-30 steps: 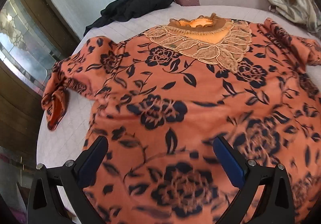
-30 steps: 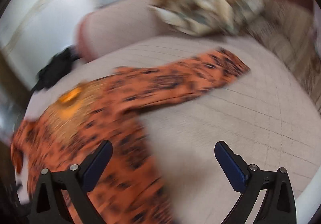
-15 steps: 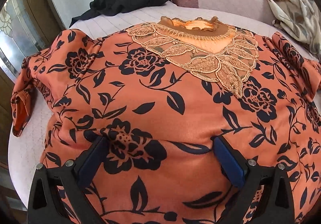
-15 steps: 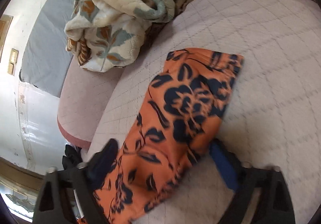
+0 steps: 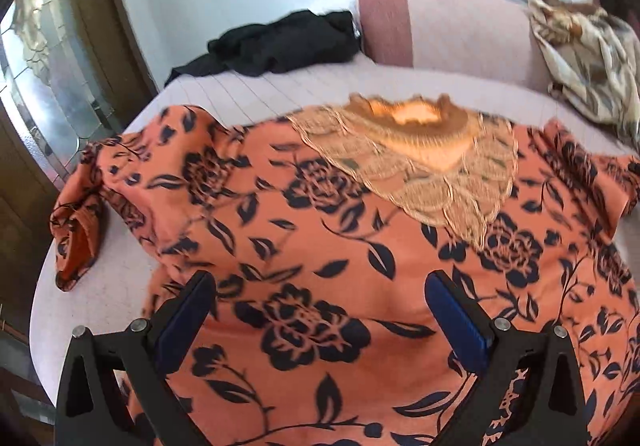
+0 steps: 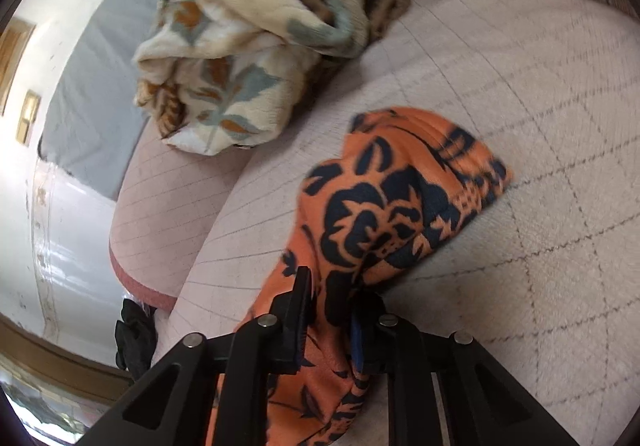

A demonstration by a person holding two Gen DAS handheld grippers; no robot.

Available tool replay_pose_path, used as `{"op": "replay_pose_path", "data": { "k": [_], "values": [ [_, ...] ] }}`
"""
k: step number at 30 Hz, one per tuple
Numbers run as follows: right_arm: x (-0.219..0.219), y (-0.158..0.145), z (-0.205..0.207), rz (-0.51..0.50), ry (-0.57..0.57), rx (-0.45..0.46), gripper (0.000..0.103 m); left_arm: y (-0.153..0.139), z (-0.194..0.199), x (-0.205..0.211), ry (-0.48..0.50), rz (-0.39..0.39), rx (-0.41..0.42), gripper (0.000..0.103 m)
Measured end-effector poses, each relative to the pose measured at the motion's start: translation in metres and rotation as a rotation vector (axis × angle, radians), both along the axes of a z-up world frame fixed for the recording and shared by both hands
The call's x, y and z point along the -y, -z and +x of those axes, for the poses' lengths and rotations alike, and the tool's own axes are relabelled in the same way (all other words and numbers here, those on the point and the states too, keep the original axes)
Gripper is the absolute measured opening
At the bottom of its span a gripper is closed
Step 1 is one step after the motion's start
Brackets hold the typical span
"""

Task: Fold small clothes
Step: 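Grasp a blouse sleeve with the right gripper and lift it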

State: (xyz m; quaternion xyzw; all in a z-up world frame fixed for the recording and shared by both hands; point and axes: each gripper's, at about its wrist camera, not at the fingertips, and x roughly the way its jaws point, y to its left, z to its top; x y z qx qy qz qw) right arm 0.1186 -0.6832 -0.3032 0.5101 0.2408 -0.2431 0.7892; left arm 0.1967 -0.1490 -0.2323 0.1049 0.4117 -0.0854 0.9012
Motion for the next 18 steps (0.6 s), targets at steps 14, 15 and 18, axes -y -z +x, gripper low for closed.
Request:
{"op": "replay_pose_path", "data": {
  "k": [14, 15, 18],
  "values": [
    [-0.084, -0.098, 0.018, -0.206, -0.173, 0.06, 0.017, -0.022, 0.0, -0.033, -0.05, -0.077, 0.022, 0.103],
    [-0.095, -0.107, 0.023, -0.219, -0.198, 0.068, 0.017, -0.023, 0.0, -0.035, -0.052, -0.081, 0.021, 0.103],
    [-0.126, -0.127, 0.036, -0.233, -0.271, 0.089, 0.017, -0.025, 0.003, -0.043, -0.073, -0.085, 0.016, 0.103]
  ]
}}
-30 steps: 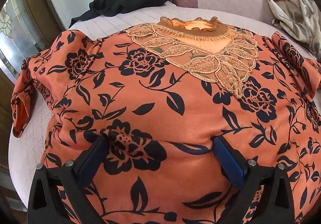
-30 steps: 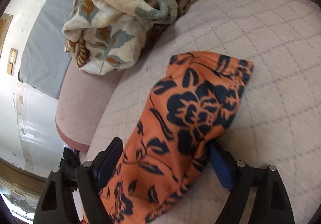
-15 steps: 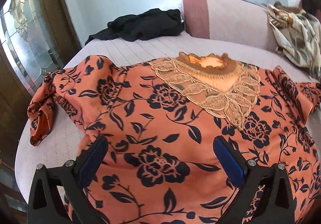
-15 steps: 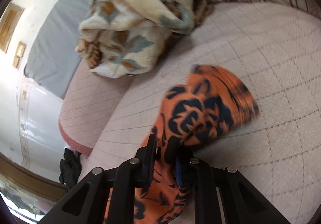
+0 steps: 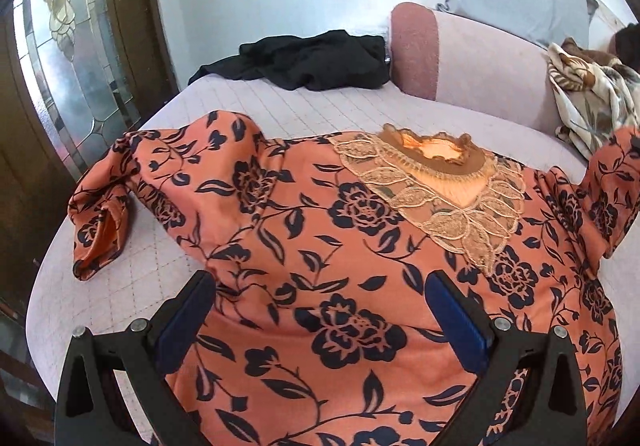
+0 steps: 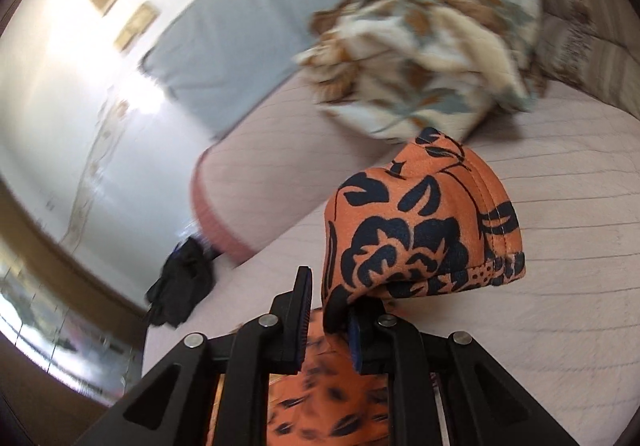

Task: Fold small clothes

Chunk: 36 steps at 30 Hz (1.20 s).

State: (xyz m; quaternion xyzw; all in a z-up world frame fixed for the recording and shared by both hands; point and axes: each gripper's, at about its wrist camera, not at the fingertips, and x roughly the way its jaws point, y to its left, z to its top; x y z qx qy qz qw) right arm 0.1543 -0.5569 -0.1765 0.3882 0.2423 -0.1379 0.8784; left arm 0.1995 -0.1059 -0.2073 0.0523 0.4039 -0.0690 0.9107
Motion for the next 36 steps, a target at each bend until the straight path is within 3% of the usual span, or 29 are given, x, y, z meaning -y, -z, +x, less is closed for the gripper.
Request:
{"op": "replay_pose_path", "data": {
  "k": [10, 13, 16, 18, 19, 20, 24, 30, 32, 34, 36],
  "values": [
    [-0.155, -0.046, 0.067, -0.076, -0.329, 0.02, 0.017, 0.004, 0.022, -0.051, -0.147, 0.014, -0.031, 0.103],
    [-0.207, -0.04, 0.092, -0.094, -0.393, -0.008, 0.017, 0.006, 0.029, -0.072, -0.201, 0.018, -0.036, 0.103],
    [-0.259, -0.021, 0.118, -0.143, -0.435, -0.095, 0.021, 0.01, 0.038, -0.095, -0.266, 0.02, -0.054, 0.103],
    [-0.298, 0.009, 0.14, -0.162, -0.489, -0.196, 0.048, 0.013, 0.044, -0.112, -0.321, 0.01, -0.071, 0.103],
    [-0.313, 0.023, 0.147, -0.153, -0.512, -0.226, 0.085, 0.015, 0.046, -0.12, -0.342, 0.006, -0.077, 0.103],
    [-0.319, 0.034, 0.151, -0.14, -0.529, -0.235, 0.093, 0.016, 0.049, -0.127, -0.364, 0.001, -0.085, 0.103],
    [-0.362, 0.077, 0.154, -0.102, -0.614, -0.288, 0.093, 0.023, 0.059, -0.153, -0.451, -0.025, -0.123, 0.103],
    [-0.363, 0.057, 0.126, -0.111, -0.611, -0.102, 0.09, 0.028, 0.067, -0.175, -0.52, -0.056, -0.152, 0.103],
    [-0.348, 0.048, 0.134, -0.111, -0.564, -0.09, 0.074, 0.03, 0.07, -0.176, -0.528, -0.063, -0.158, 0.103],
    [-0.334, 0.048, 0.142, -0.136, -0.505, -0.147, 0.064, 0.03, 0.075, -0.176, -0.52, -0.08, -0.153, 0.103],
    [-0.312, 0.05, 0.137, -0.134, -0.462, -0.174, 0.06, 0.023, 0.078, -0.168, -0.488, -0.113, -0.12, 0.103]
  ]
}}
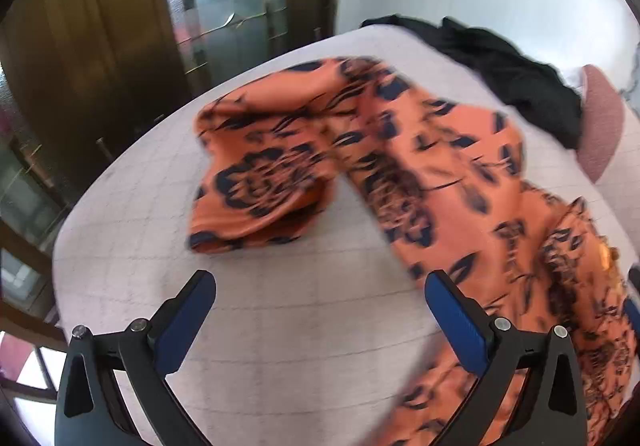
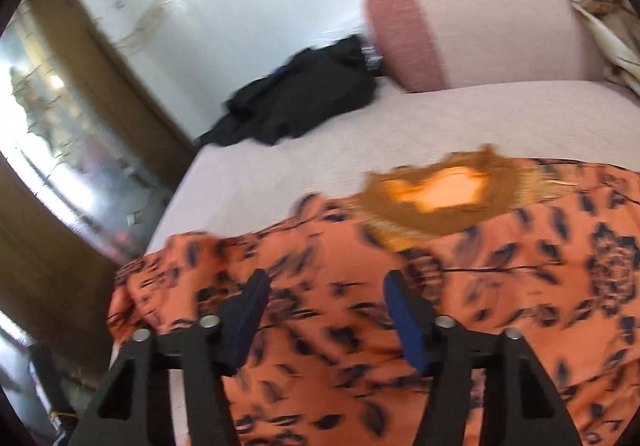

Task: Fold small clothes

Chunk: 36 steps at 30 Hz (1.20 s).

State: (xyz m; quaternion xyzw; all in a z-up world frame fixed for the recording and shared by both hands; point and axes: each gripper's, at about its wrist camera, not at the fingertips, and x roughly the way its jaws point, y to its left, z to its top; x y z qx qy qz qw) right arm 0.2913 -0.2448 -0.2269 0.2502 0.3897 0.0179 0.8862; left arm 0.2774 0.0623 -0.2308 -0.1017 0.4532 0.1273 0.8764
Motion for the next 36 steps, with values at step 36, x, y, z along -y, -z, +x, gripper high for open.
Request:
{"op": "replay_pose_path", "data": {
  "k": [36],
  "values": [
    [0.231, 0.113, -0.13, 0.728, 0.508, -0.171, 0.022, 0.014, 0.076, 0.122, 0.253, -0.357, -0.085, 0.096]
  ]
}}
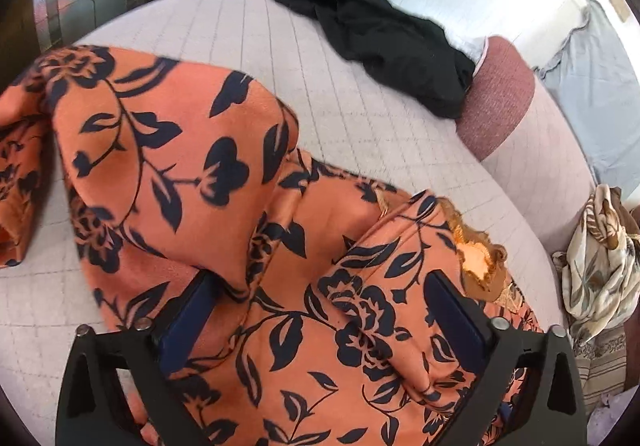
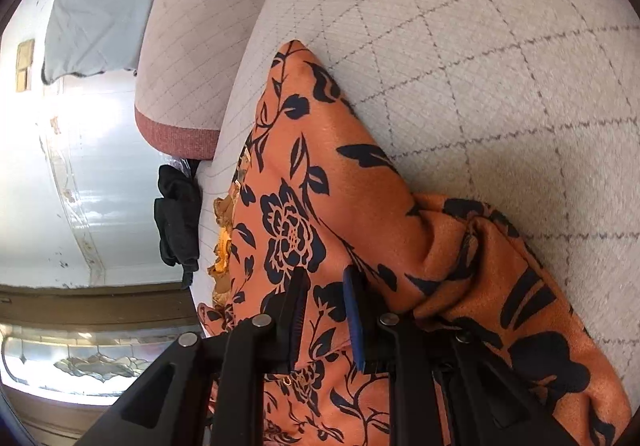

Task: Fold small clothes

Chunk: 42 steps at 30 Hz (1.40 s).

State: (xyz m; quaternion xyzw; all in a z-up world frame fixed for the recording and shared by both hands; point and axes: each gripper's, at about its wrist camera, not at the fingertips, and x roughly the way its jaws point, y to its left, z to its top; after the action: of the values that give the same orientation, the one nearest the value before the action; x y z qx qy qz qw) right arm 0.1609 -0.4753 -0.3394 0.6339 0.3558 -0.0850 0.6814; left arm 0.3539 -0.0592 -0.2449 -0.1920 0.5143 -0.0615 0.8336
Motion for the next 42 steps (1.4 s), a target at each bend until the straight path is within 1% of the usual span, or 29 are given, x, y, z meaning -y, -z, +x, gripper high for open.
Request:
{"op": "replay_pose_path", "data": {
  "k": [2, 3, 5, 7, 8, 9, 10, 11, 12, 14, 16, 19, 21, 22, 23, 24, 25, 26, 27, 28, 29, 30, 33, 34, 36, 38, 40, 42],
  "values": [
    [-0.001, -0.001, 0.002, -0.005, -0.001, -0.004, 0.023, 0.007, 0.003, -0.001, -0.011, -0.022, -0.027, 0.092],
    [-0.002, -0.002, 0.003, -0.012, -0.004, -0.008, 0.023, 0.007, 0.002, -0.001, -0.011, -0.028, -0.024, 0.091],
    [-0.003, -0.003, 0.004, -0.016, -0.004, -0.012, 0.023, 0.006, 0.001, 0.0, -0.009, -0.038, -0.018, 0.091],
    [-0.003, -0.004, 0.005, -0.017, -0.002, -0.016, 0.023, 0.002, -0.003, 0.002, -0.007, -0.061, -0.036, 0.089],
    [-0.004, -0.004, 0.006, -0.017, -0.002, -0.017, 0.023, -0.005, -0.009, 0.002, -0.011, -0.084, -0.029, 0.089],
    [-0.004, -0.004, 0.007, -0.018, -0.004, -0.018, 0.023, -0.015, -0.02, 0.002, -0.02, -0.117, 0.015, 0.089],
    [-0.004, -0.004, 0.007, -0.017, -0.004, -0.018, 0.023, -0.021, -0.026, 0.005, -0.023, -0.12, 0.046, 0.09],
    [-0.004, -0.003, 0.007, -0.016, -0.004, -0.018, 0.023, -0.023, -0.031, 0.009, -0.016, -0.107, 0.061, 0.09],
    [-0.005, -0.004, 0.009, -0.015, -0.002, -0.02, 0.023, -0.024, -0.031, 0.012, -0.005, -0.092, 0.058, 0.09],
    [-0.006, -0.004, 0.011, -0.016, -0.001, -0.02, 0.023, -0.015, -0.025, 0.023, 0.024, -0.072, 0.018, 0.09],
    [-0.006, -0.004, 0.012, -0.02, -0.003, -0.018, 0.023, -0.002, -0.019, 0.028, 0.024, -0.07, -0.02, 0.09],
    [-0.005, -0.002, 0.012, -0.01, -0.004, -0.013, 0.023, 0.015, -0.009, 0.029, 0.005, -0.106, -0.066, 0.089],
    [-0.004, -0.001, 0.012, -0.008, -0.003, -0.014, 0.023, 0.021, -0.003, 0.027, -0.025, -0.132, -0.073, 0.079],
    [-0.004, -0.001, 0.012, -0.011, -0.004, -0.015, 0.023, 0.021, -0.001, 0.025, -0.038, -0.138, -0.062, 0.077],
    [-0.004, -0.001, 0.012, -0.015, -0.006, -0.016, 0.023, 0.021, 0.001, 0.024, -0.046, -0.148, -0.049, 0.07],
    [-0.005, -0.001, 0.012, -0.018, -0.006, -0.017, 0.023, 0.022, 0.003, 0.024, -0.041, -0.163, -0.047, 0.058],
    [-0.005, -0.001, 0.013, -0.021, -0.008, -0.019, 0.023, 0.023, 0.006, 0.024, -0.037, -0.172, -0.056, 0.051],
    [-0.005, -0.001, 0.013, -0.023, -0.008, -0.02, 0.023, 0.025, 0.008, 0.025, -0.037, -0.182, -0.066, 0.039],
    [-0.005, -0.001, 0.013, -0.024, -0.009, -0.02, 0.023, 0.027, 0.01, 0.025, -0.041, -0.196, -0.068, 0.029],
    [-0.005, -0.002, 0.014, -0.025, -0.009, -0.022, 0.023, 0.027, 0.009, 0.025, -0.04, -0.213, -0.063, 0.023],
    [-0.006, -0.003, 0.014, -0.026, -0.009, -0.022, 0.023, 0.028, 0.009, 0.026, -0.033, -0.236, -0.055, 0.011],
    [-0.006, -0.003, 0.014, -0.027, -0.009, -0.023, 0.023, 0.027, 0.007, 0.026, -0.029, -0.249, -0.05, 0.008],
    [-0.007, -0.003, 0.015, -0.031, -0.011, -0.026, 0.023, 0.013, -0.003, 0.027, -0.017, -0.239, 0.013, 0.007],
    [-0.007, -0.004, 0.015, -0.031, -0.011, -0.027, 0.023, 0.007, -0.007, 0.027, -0.008, -0.227, 0.032, 0.006],
    [-0.007, -0.004, 0.016, -0.033, -0.011, -0.029, 0.023, -0.008, -0.019, 0.023, 0.0, -0.171, 0.079, 0.006],
    [-0.008, -0.005, 0.016, -0.036, -0.011, -0.029, 0.023, -0.016, -0.031, 0.017, 0.007, -0.141, 0.103, 0.006],
    [-0.008, -0.005, 0.016, -0.036, -0.01, -0.028, 0.023, -0.016, -0.041, 0.009, 0.009, -0.093, 0.09, 0.006],
    [-0.008, -0.005, 0.016, -0.034, -0.01, -0.027, 0.023, -0.009, -0.051, 0.002, 0.029, -0.076, 0.048, 0.006]
  ]
}}
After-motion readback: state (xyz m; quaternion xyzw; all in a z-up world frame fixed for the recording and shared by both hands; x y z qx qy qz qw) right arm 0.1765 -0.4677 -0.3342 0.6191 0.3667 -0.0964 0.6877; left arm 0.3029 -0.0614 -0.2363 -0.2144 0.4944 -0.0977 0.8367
